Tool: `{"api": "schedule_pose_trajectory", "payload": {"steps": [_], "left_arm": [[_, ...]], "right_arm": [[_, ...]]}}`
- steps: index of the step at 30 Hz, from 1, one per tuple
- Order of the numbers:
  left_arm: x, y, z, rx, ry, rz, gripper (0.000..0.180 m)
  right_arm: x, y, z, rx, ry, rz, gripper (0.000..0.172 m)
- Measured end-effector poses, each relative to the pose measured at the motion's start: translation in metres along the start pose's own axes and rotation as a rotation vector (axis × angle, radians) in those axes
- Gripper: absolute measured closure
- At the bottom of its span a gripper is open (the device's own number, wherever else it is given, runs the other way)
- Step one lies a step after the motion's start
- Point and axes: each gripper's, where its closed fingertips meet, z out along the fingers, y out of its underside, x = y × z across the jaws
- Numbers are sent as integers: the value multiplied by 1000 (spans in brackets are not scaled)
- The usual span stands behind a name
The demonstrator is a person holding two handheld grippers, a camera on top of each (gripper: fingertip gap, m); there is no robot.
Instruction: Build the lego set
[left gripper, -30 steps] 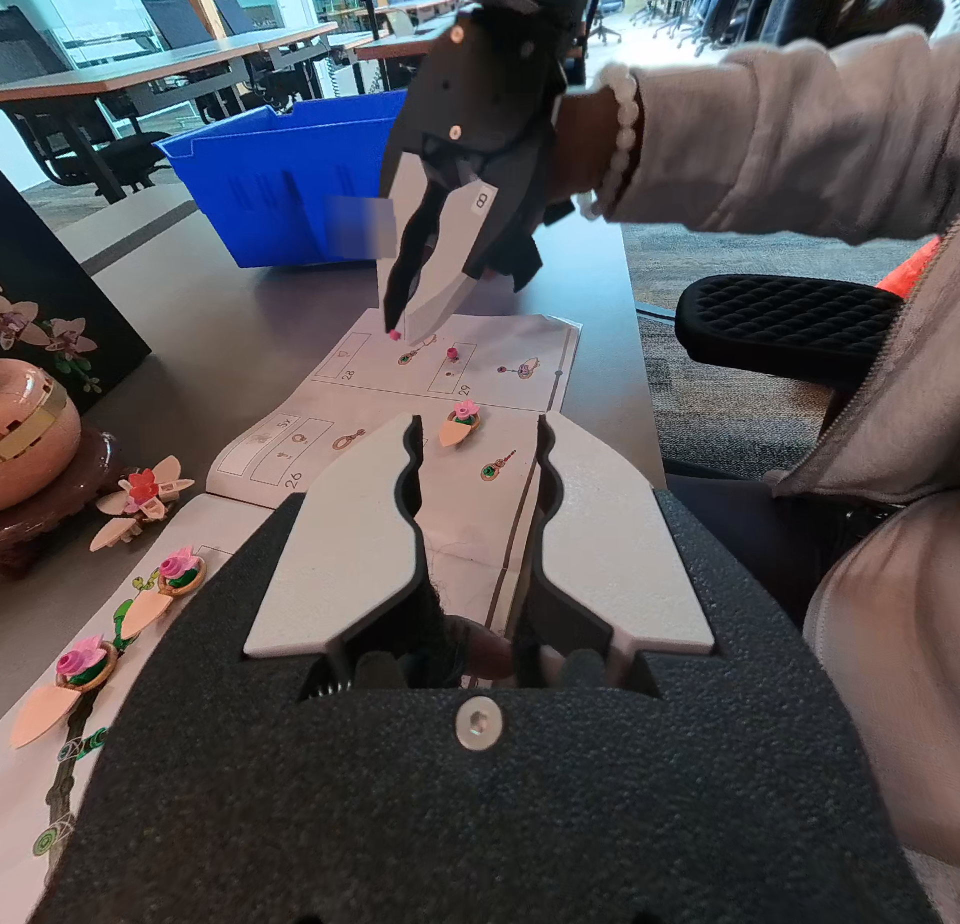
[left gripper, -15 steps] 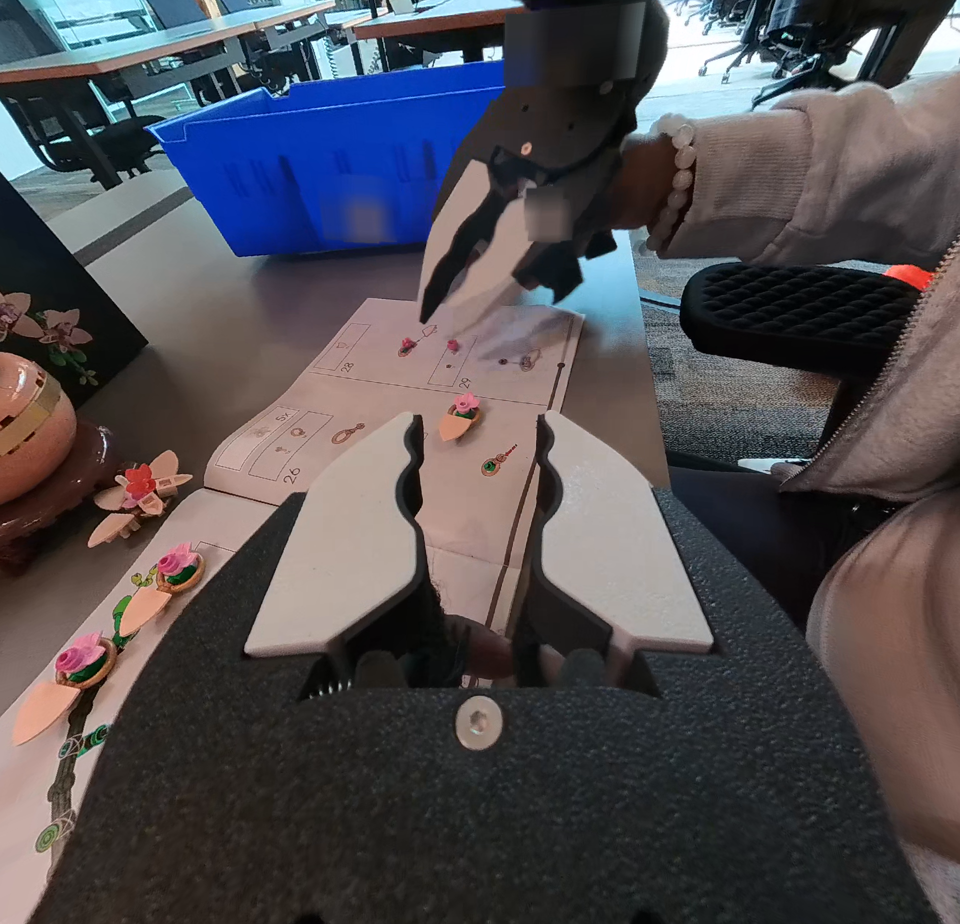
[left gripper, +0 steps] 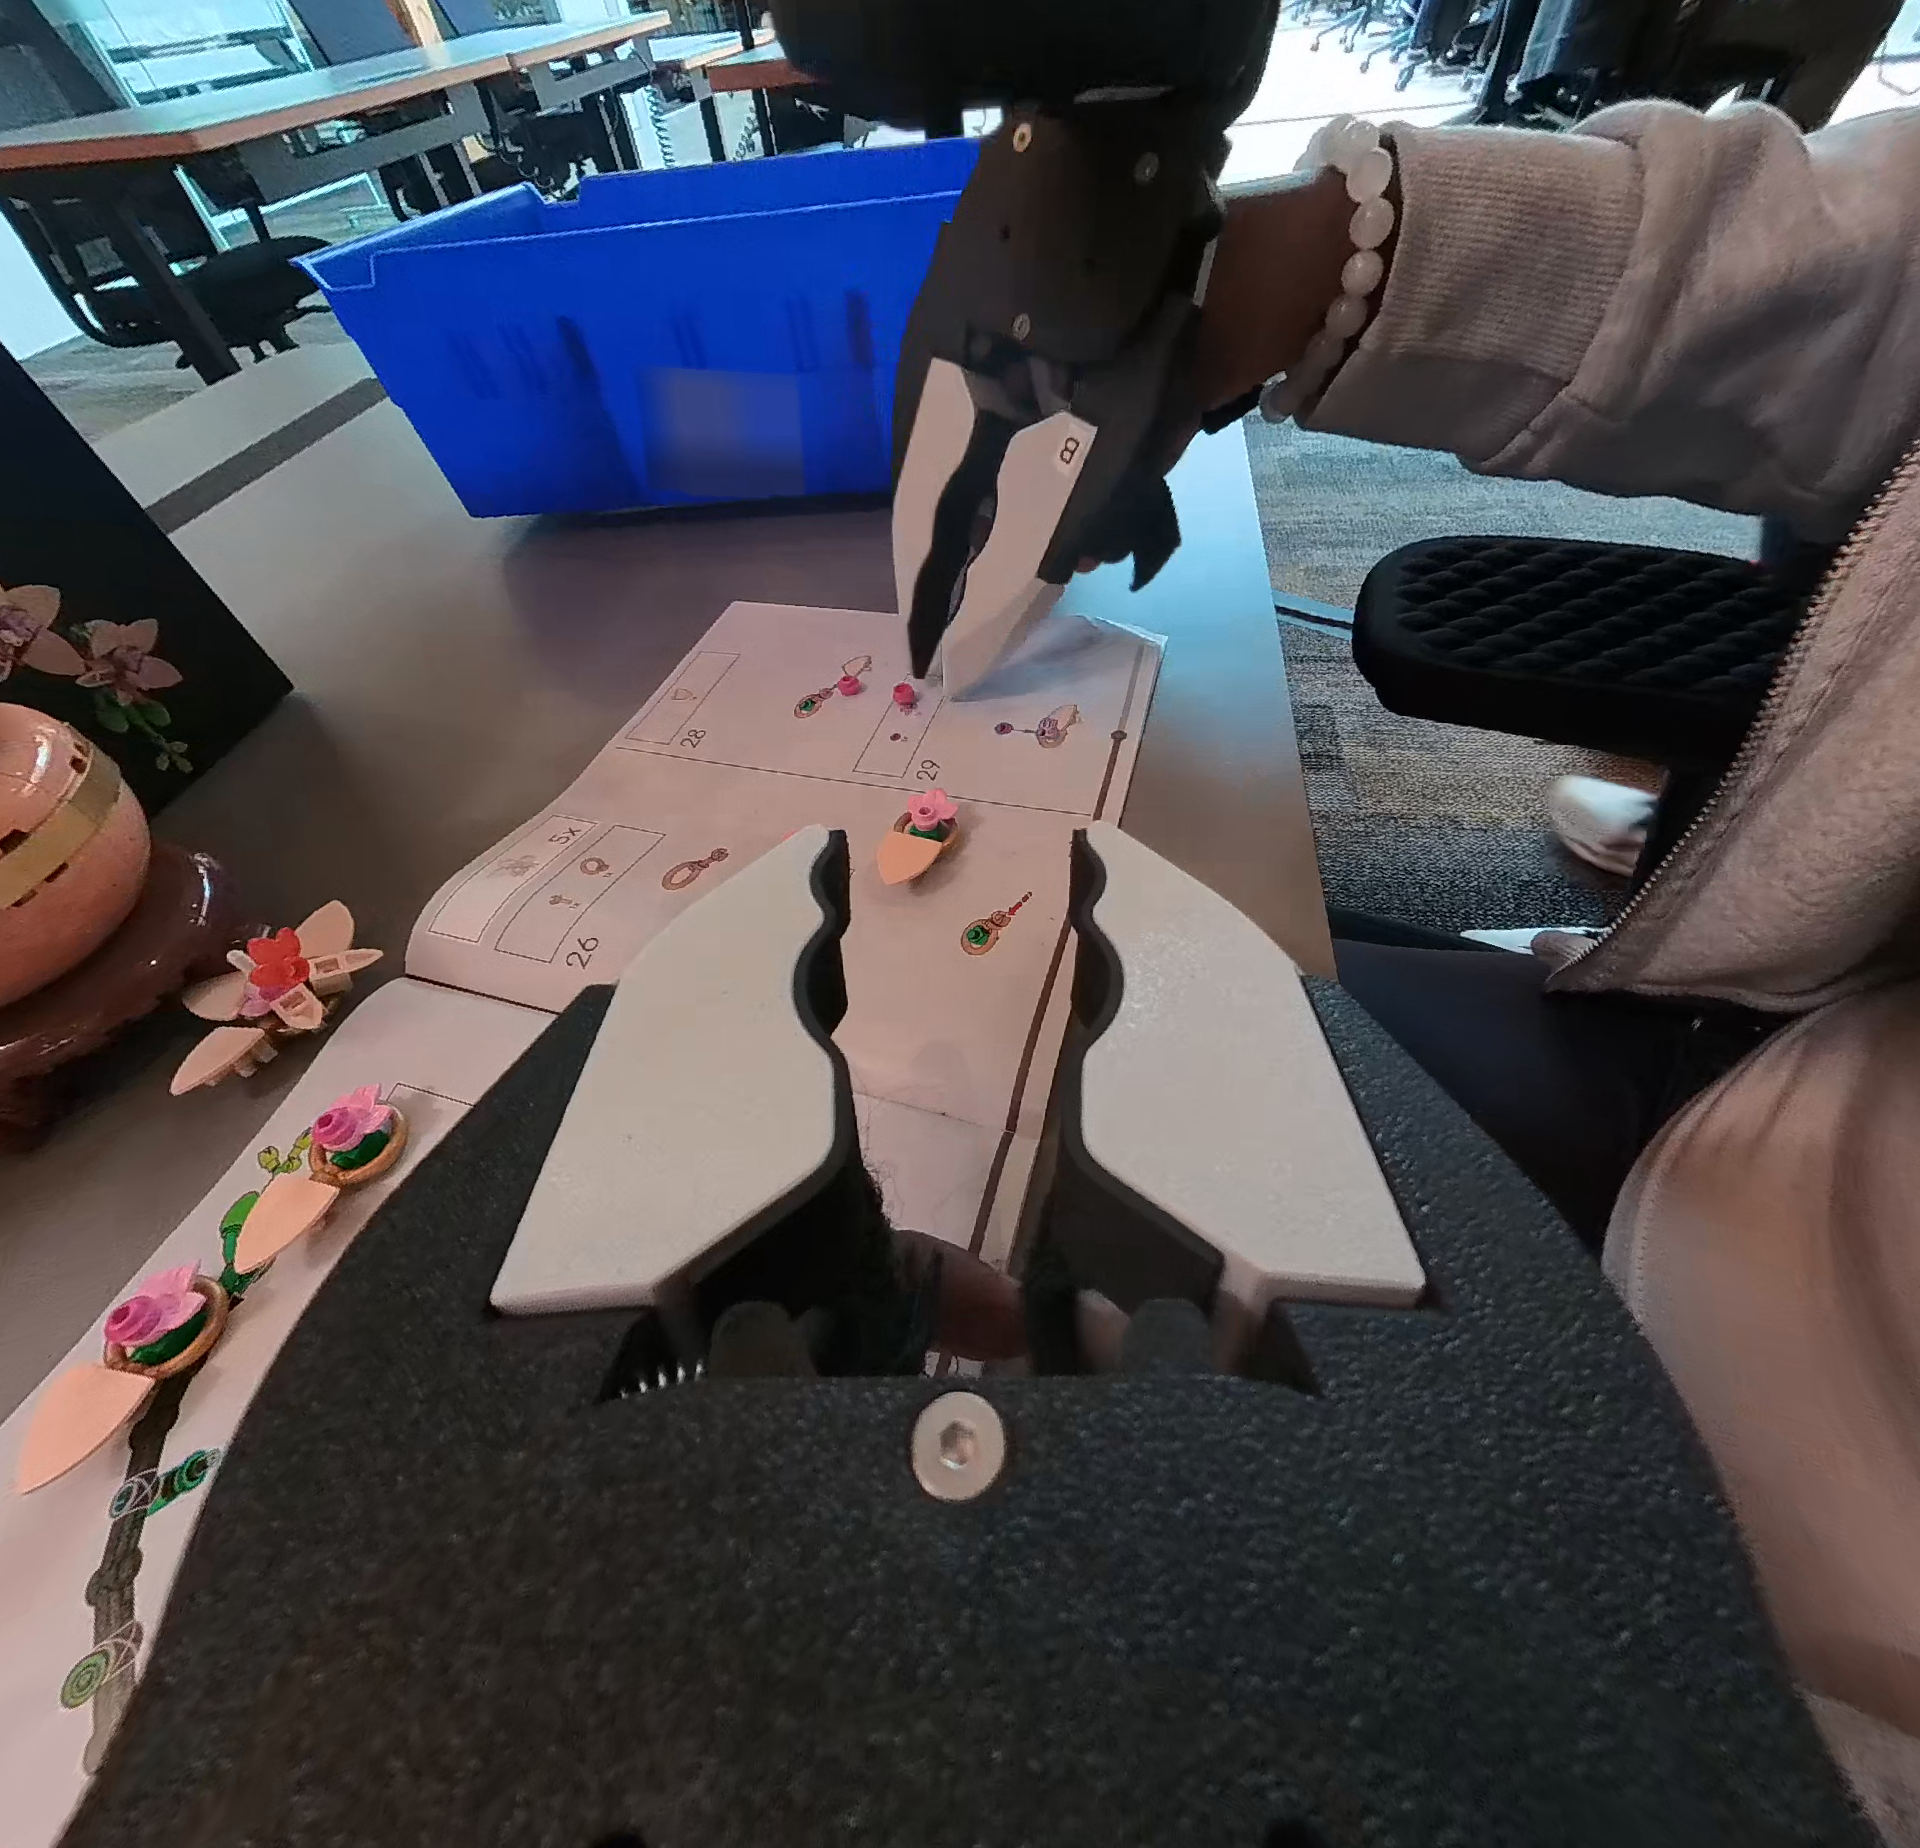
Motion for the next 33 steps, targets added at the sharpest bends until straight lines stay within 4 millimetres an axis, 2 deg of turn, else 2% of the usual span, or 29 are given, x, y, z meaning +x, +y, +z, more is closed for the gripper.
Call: {"api": "schedule_pose_trajectory", "payload": {"steps": [4,6,9,15,30,33], "left_arm": [[1,1,1,-11,0,7,140],[1,2,2,-18,1,10,140],[1,2,2,-18,0,14,140],[1,2,1,-14,-1,10,140],[0,2,1,-13,3,4,140],[1,3,2,-24,11,6,140]], "right_arm": [[7,-10,-6,7,2,5,166],[12,-12,-8,-58,-25,-12,166],[23,-10,-4,-202,-73,-115,162],[23,-14,6,-339,-256,-309,162],[24,-12,13,-374,-294,-351,166],[23,-18,10,-341,-286,-369,166]]}}
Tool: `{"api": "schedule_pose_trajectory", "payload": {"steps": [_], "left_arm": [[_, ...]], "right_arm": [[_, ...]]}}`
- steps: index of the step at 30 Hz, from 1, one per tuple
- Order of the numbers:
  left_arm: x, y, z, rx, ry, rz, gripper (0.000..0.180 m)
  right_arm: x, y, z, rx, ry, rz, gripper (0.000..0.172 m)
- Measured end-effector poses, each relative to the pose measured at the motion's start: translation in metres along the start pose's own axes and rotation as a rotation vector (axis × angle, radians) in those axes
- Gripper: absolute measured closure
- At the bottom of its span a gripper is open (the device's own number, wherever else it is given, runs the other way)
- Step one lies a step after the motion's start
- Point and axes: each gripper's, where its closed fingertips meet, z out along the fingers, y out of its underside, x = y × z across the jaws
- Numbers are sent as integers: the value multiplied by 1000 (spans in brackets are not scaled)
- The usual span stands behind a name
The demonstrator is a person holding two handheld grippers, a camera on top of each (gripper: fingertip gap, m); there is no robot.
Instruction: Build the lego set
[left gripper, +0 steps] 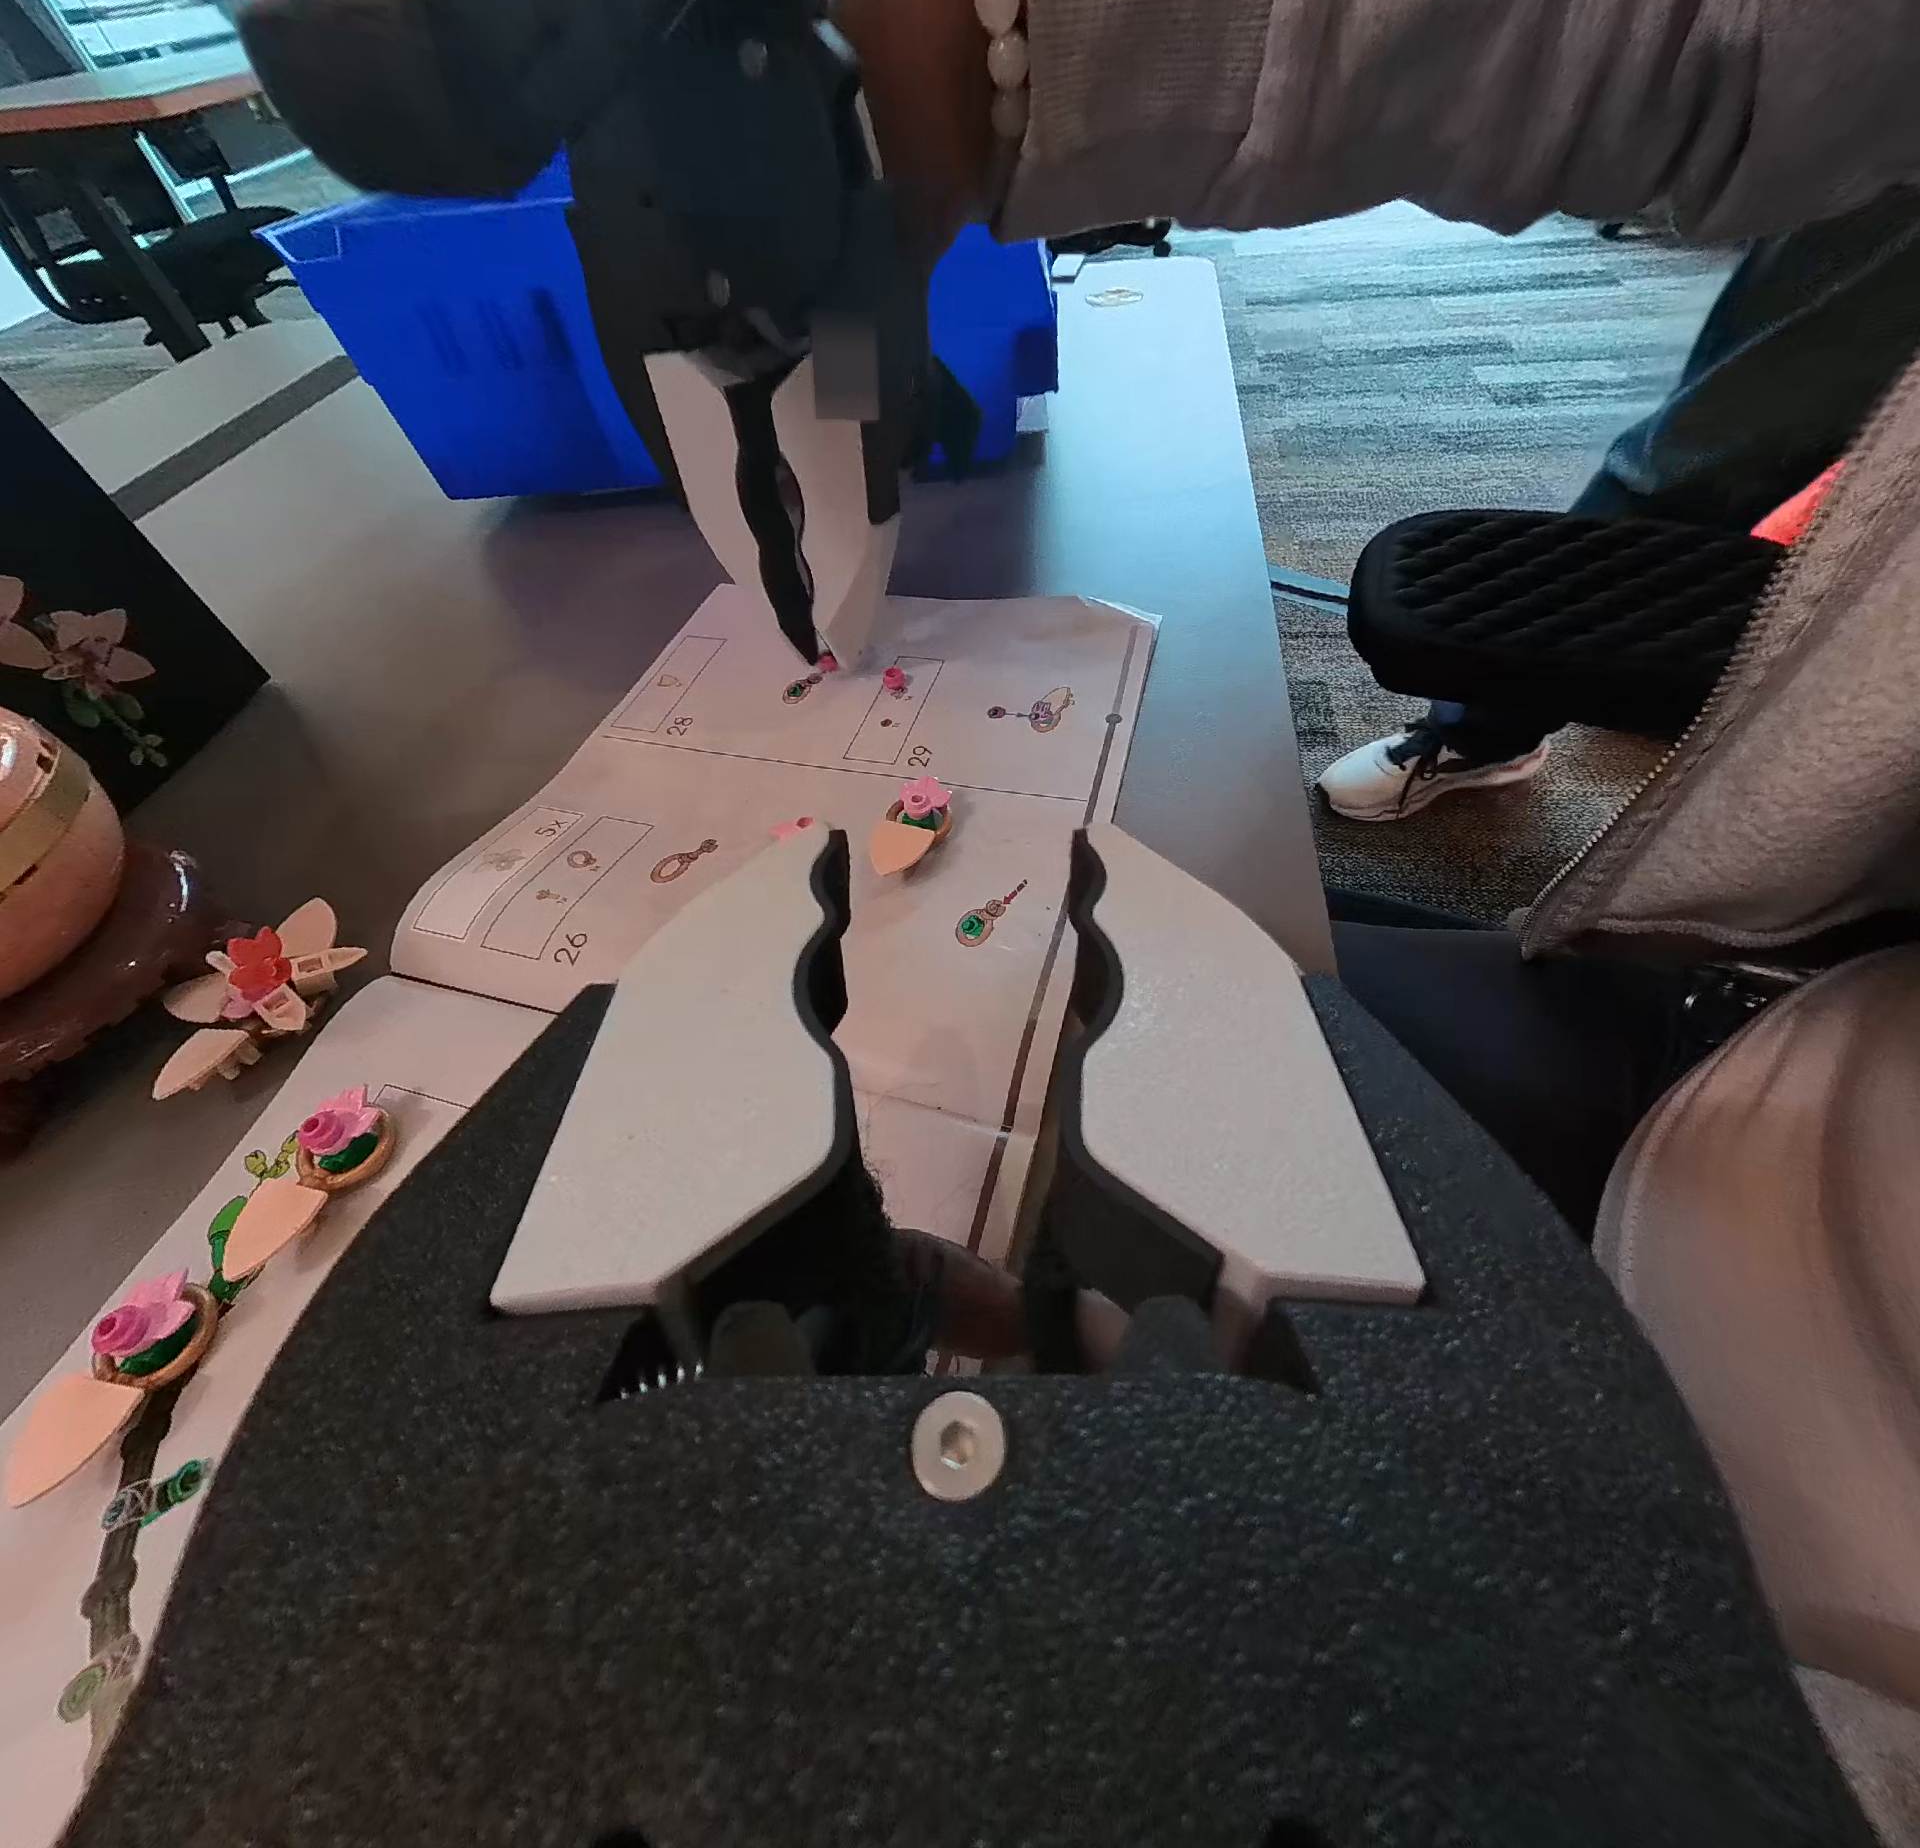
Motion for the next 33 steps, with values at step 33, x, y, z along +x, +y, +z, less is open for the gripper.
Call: {"api": "schedule_pose_trajectory", "payload": {"steps": [33], "left_arm": [[-16,21,25,-174,63,196,146]], "right_arm": [[-57,-57,4,74,-110,-146,167]]}}
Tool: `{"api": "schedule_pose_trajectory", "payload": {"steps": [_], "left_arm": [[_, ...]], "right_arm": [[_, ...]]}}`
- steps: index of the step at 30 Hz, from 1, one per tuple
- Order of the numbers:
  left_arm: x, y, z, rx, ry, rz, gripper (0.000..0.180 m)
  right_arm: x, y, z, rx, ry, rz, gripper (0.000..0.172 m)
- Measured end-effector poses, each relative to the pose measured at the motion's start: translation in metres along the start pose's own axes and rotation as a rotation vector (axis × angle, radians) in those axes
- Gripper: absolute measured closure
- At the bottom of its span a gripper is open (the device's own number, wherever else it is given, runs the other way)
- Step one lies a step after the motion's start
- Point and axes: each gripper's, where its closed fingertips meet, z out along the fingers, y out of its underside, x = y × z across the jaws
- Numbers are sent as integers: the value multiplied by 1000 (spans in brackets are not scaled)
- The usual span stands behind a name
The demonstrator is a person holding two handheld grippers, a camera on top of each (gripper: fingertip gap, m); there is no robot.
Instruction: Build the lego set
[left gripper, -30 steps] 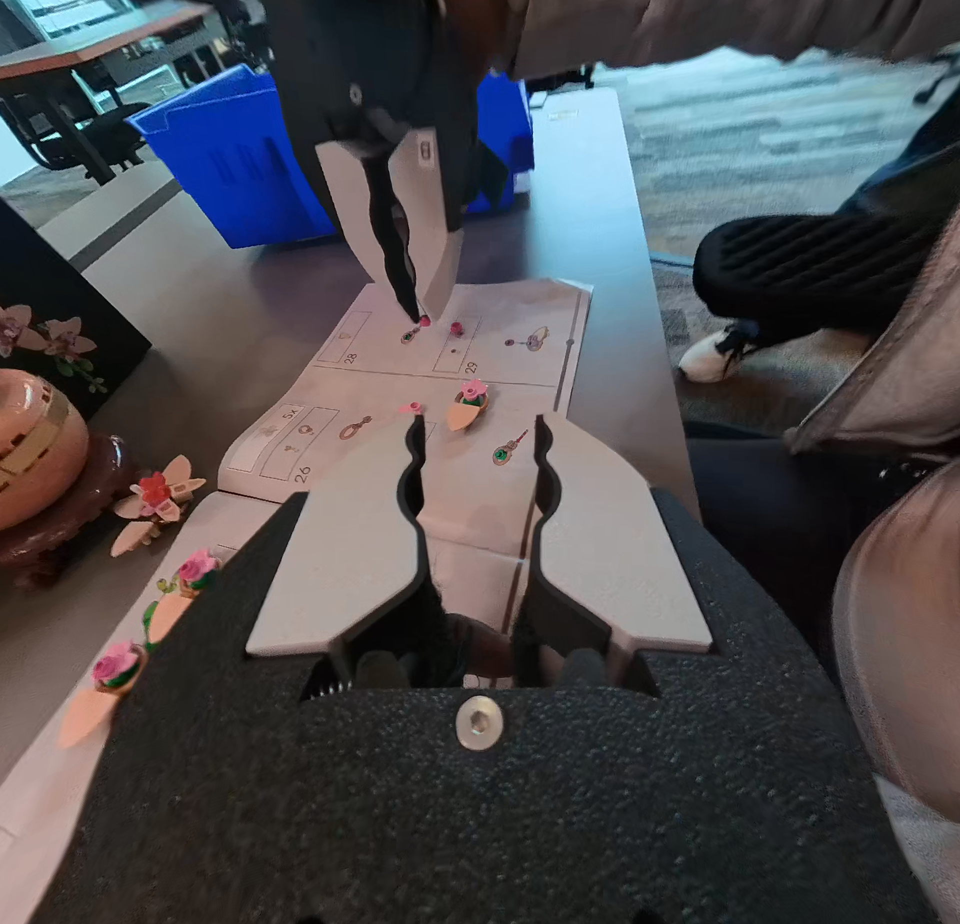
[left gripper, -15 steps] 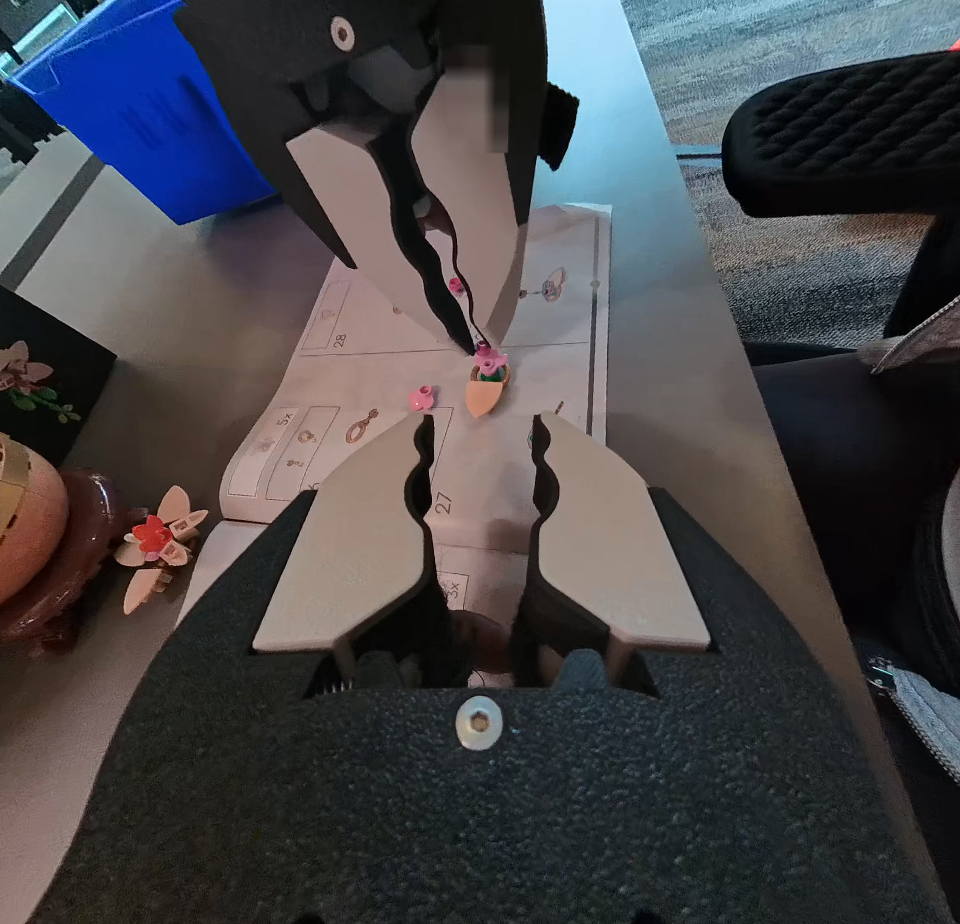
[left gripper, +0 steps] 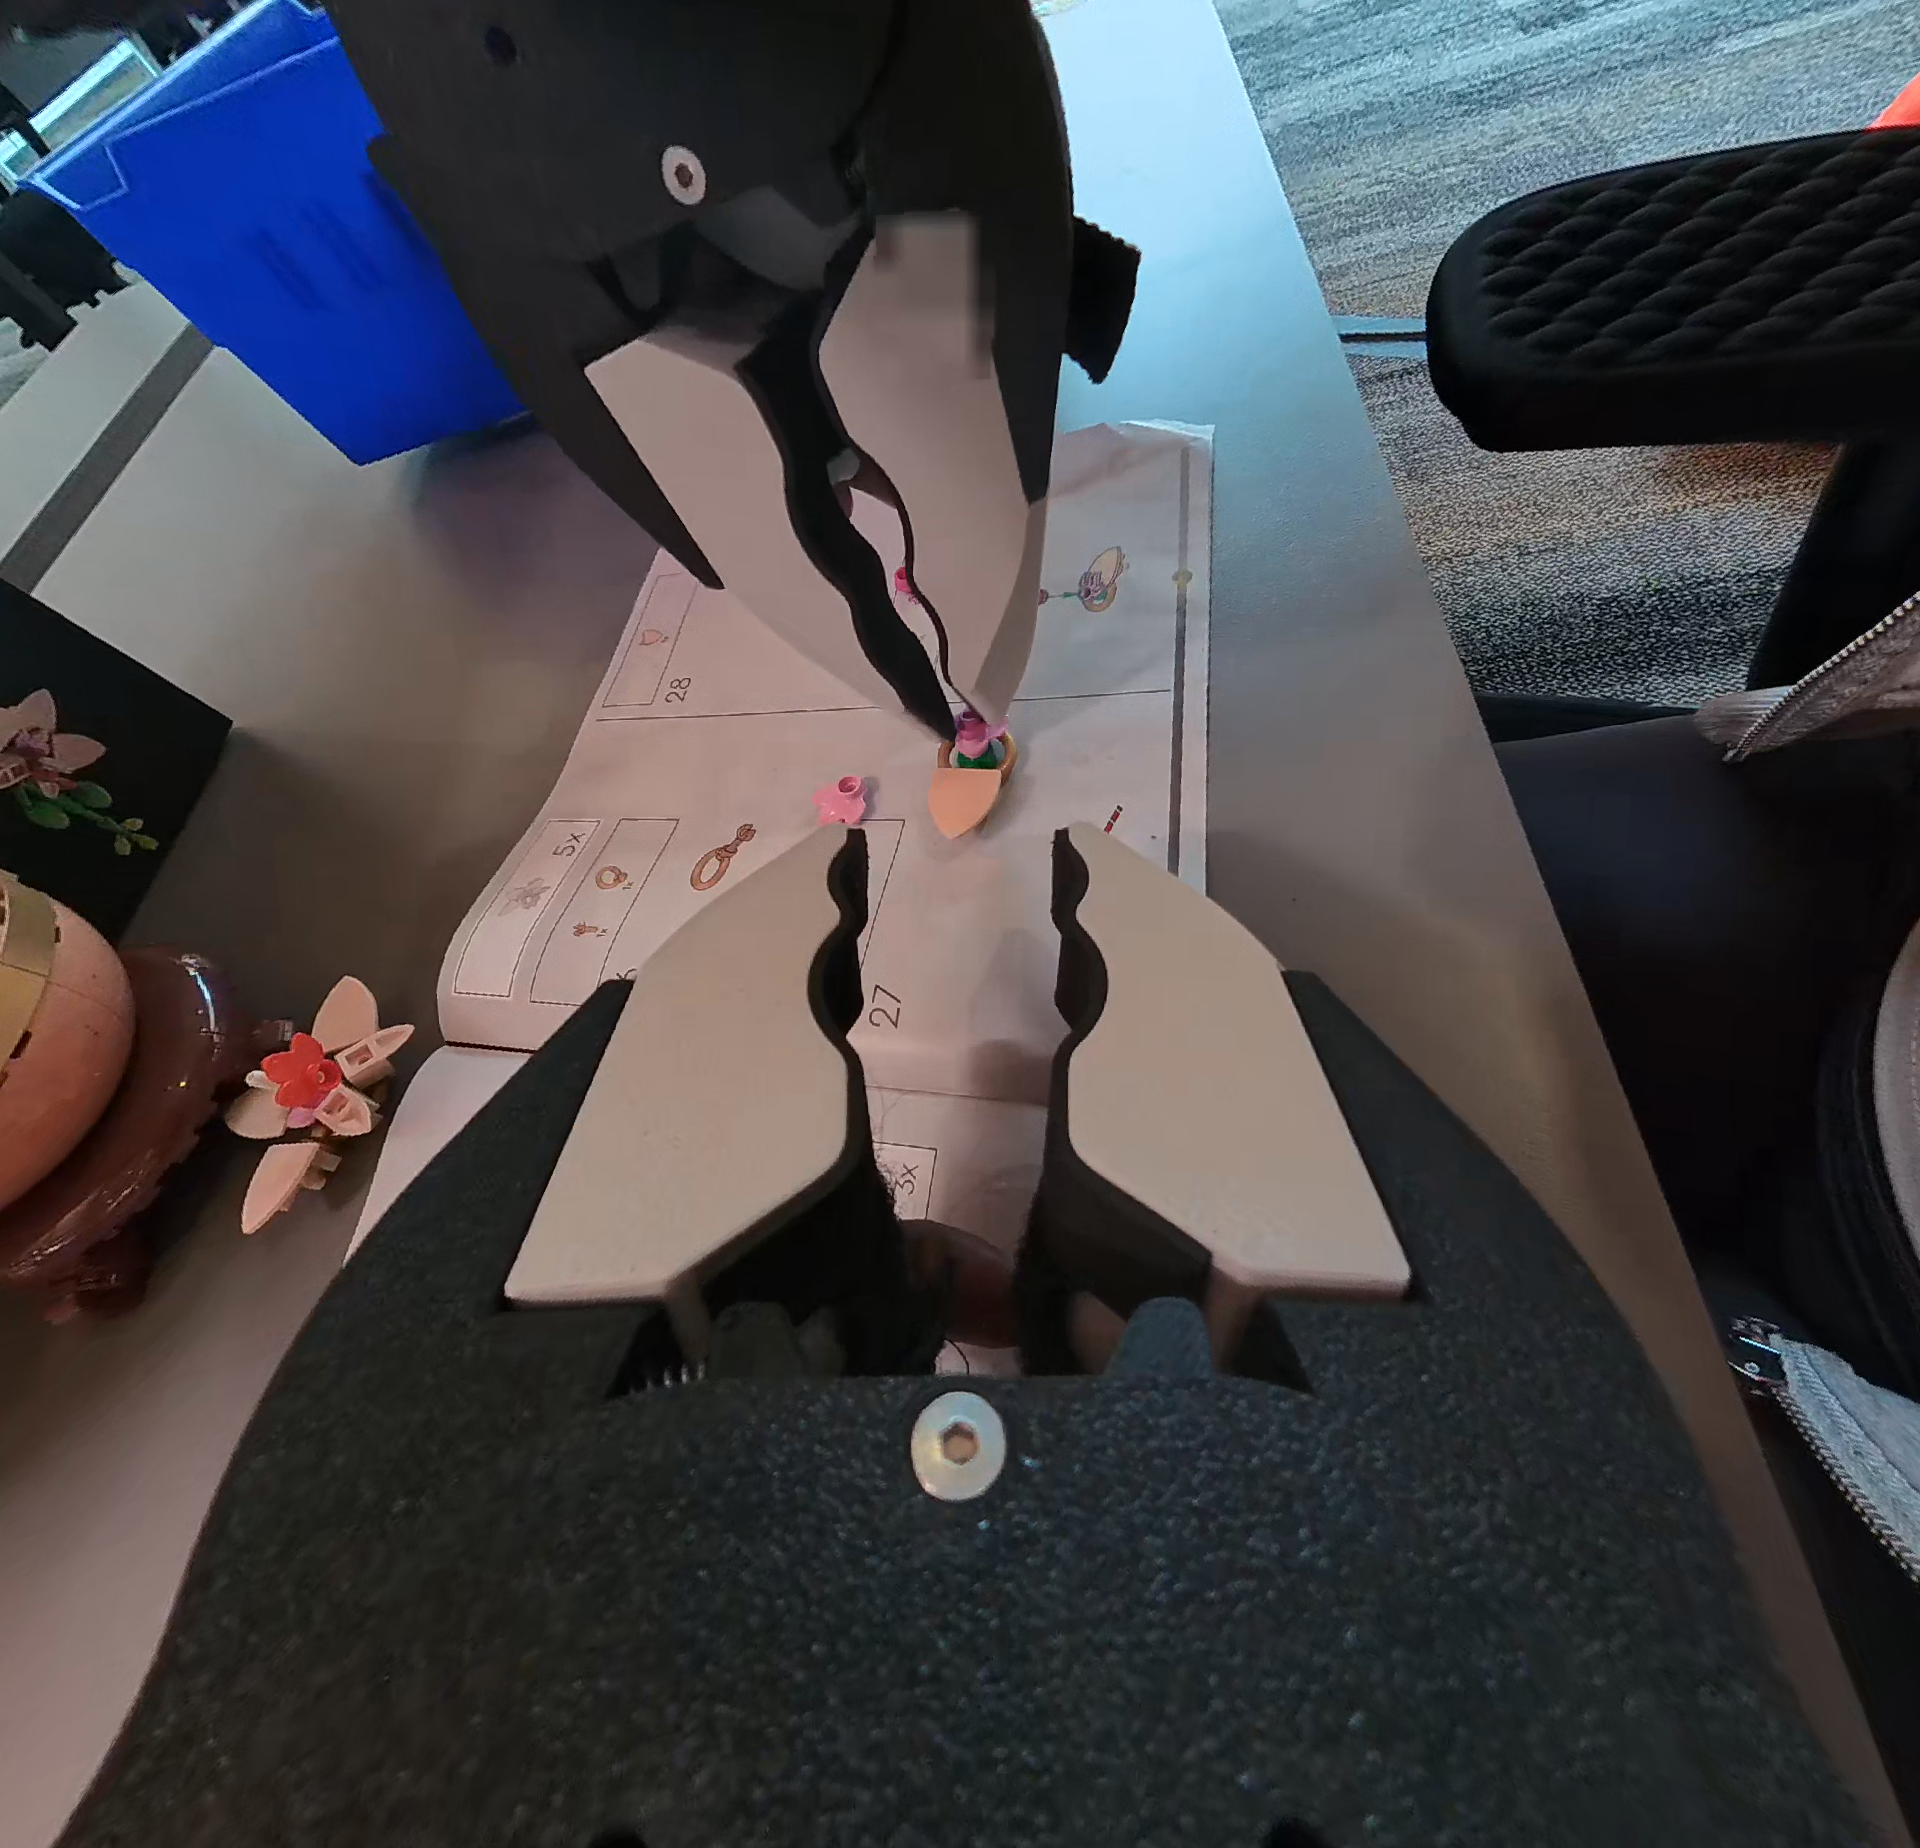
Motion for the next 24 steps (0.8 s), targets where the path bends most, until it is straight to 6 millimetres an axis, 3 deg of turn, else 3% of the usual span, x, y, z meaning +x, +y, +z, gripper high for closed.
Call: {"api": "schedule_pose_trajectory", "payload": {"steps": [9,15,19,24], "left_arm": [[4,-1,0,5,39,9,151],[19,-25,2,156,208,56,149],[18,-17,14,91,213,132,134],[23,-11,22,41,215,195,130]], "right_arm": [[1,-1,0,-4,-17,2,167],[1,-1,1,-5,-40,11,167],[2,0,0,-5,-46,13,167],[1,1,0,-15,-43,12,167]]}}
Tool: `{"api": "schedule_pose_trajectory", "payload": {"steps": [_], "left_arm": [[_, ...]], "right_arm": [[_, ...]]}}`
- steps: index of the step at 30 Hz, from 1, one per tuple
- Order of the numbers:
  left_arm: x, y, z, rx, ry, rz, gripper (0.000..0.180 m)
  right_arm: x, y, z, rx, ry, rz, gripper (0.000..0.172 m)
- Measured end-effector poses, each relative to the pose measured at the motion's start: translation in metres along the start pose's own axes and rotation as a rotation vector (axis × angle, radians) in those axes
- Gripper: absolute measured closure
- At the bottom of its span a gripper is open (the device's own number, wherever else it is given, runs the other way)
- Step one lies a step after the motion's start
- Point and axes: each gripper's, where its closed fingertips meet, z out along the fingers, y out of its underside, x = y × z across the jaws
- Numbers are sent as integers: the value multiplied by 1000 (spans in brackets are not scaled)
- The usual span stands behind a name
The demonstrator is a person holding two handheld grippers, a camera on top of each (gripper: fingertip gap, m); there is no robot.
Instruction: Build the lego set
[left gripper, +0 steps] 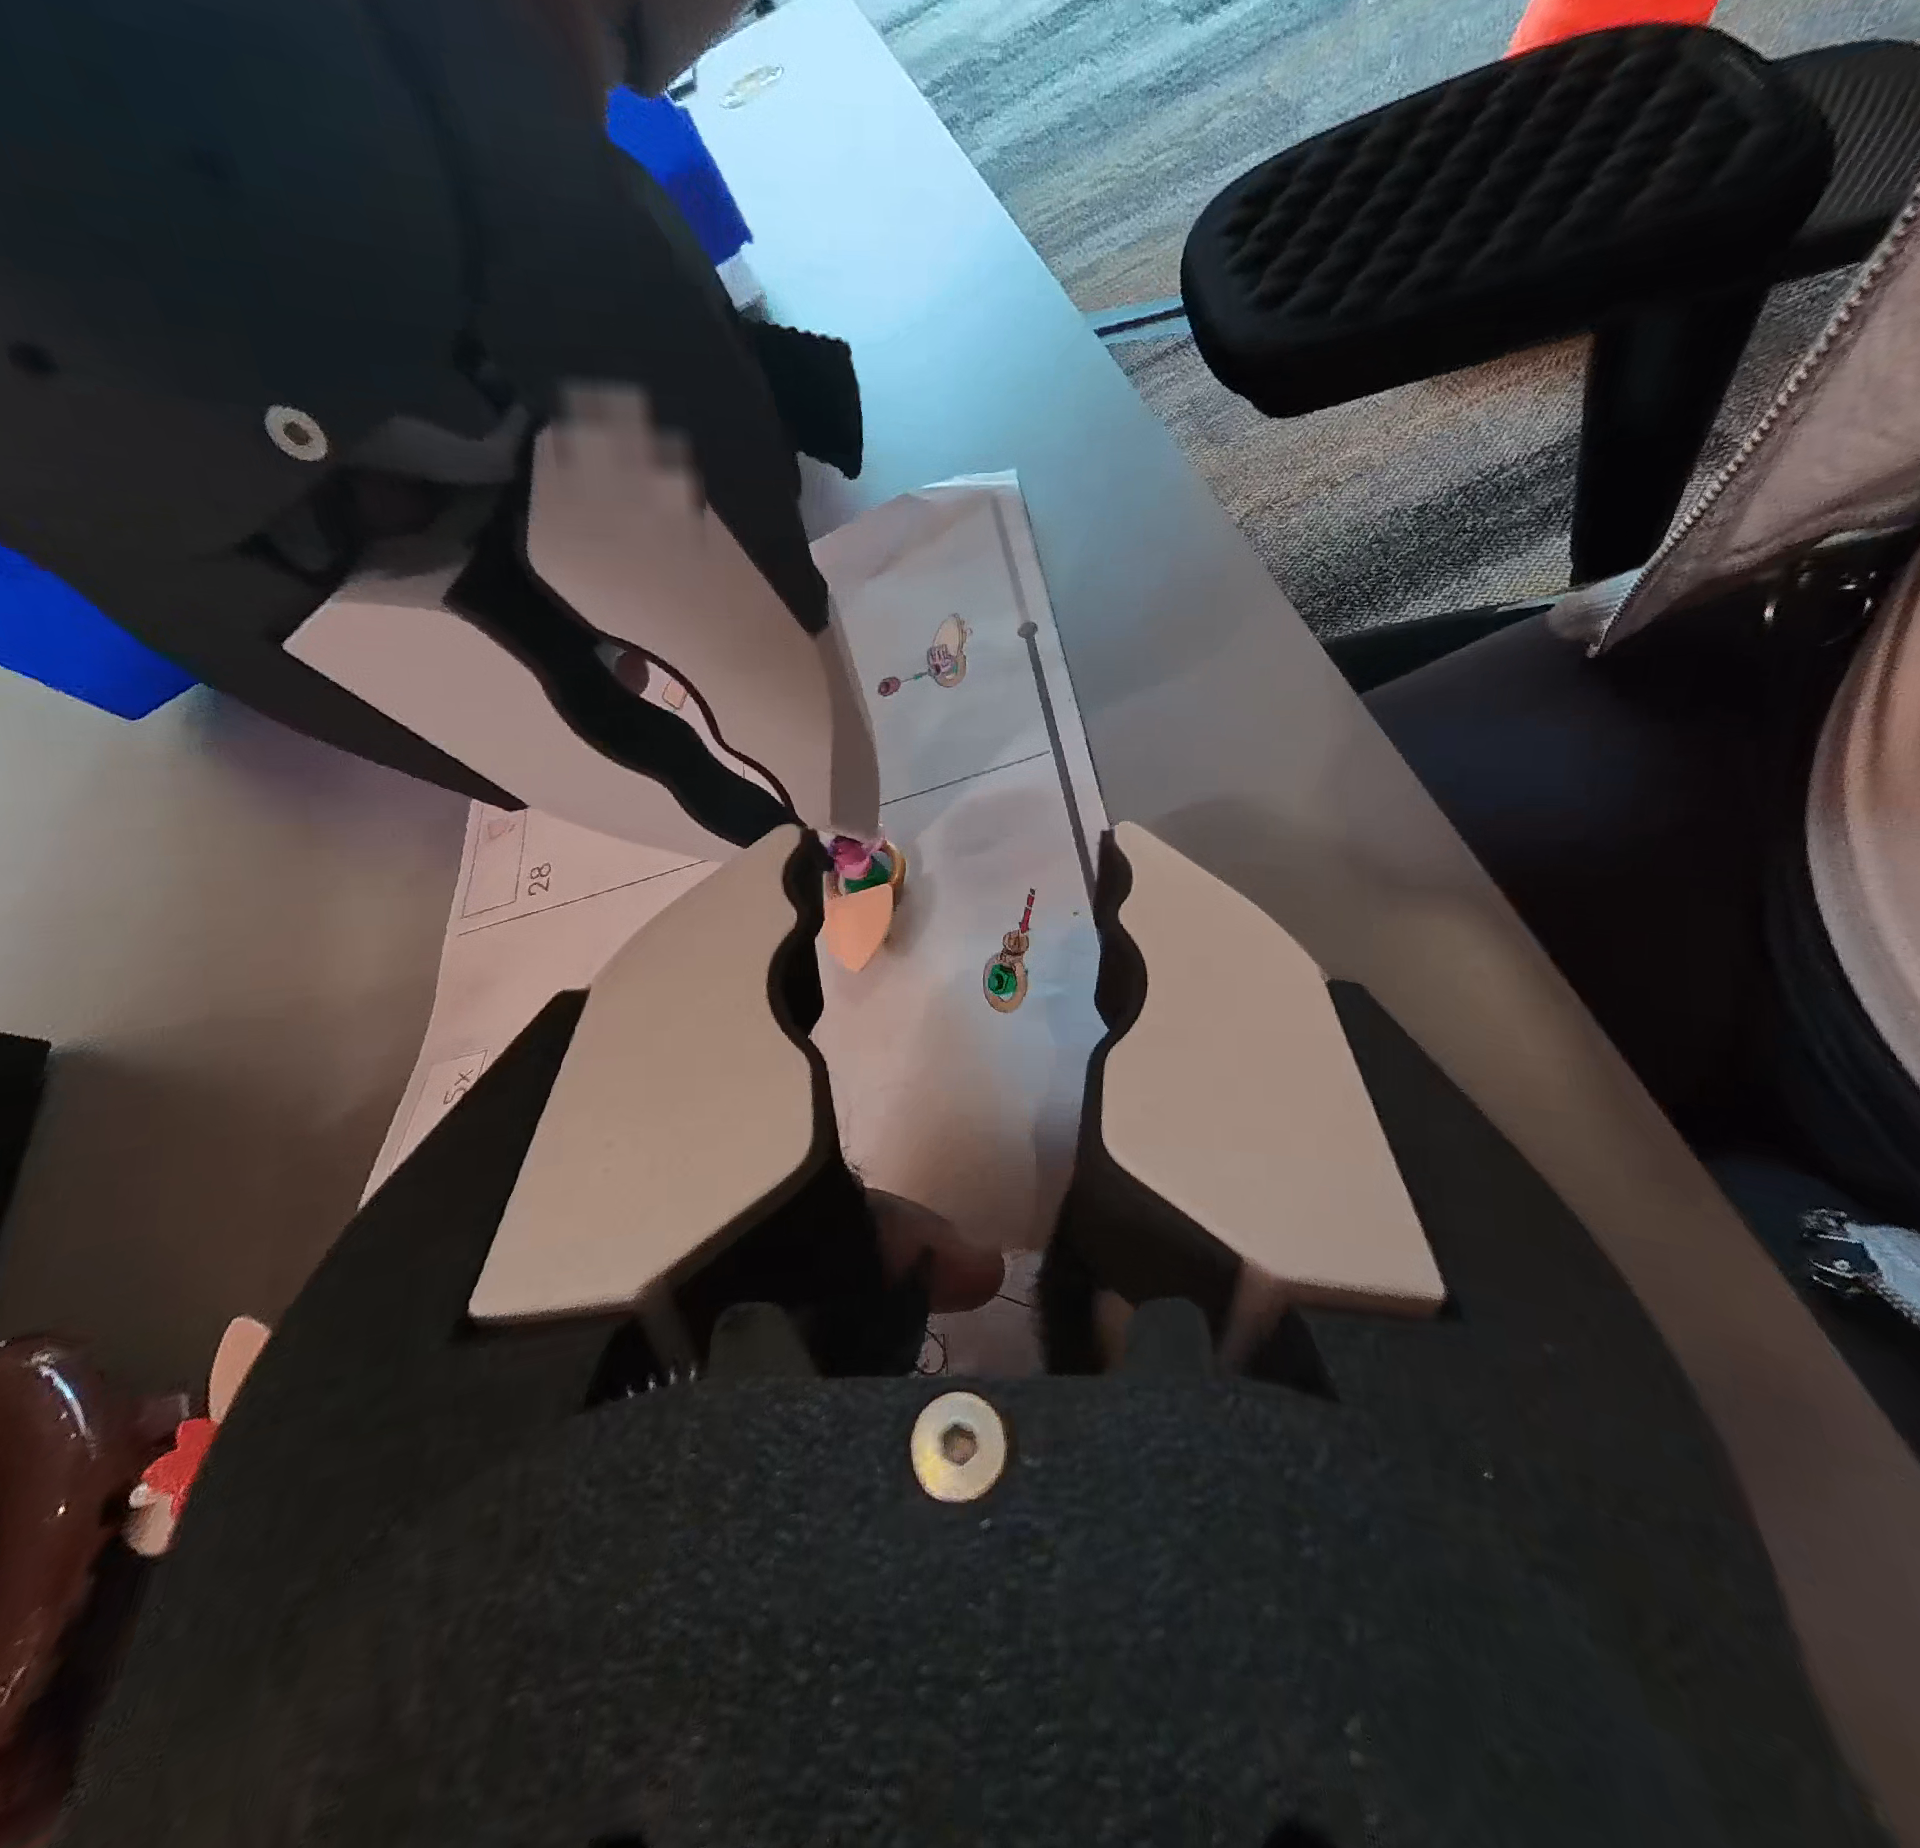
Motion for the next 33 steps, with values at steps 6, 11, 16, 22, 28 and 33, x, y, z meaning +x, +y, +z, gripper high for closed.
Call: {"api": "schedule_pose_trajectory", "payload": {"steps": [6,11,16,22,28,33], "left_arm": [[1,-5,1,30,149,-128,126],[1,0,4,-9,168,-147,121],[5,6,9,-66,189,-134,119],[6,7,10,-78,200,-147,118],[7,11,12,-109,195,-131,117],[5,7,8,-66,200,-151,119]], "right_arm": [[1,1,0,-14,-16,6,167],[1,2,0,-11,-27,16,167],[2,1,0,-6,-28,20,167],[3,1,-1,-11,-25,19,167],[4,1,-1,-29,-23,18,167],[3,-1,-2,-34,-27,26,167]]}}
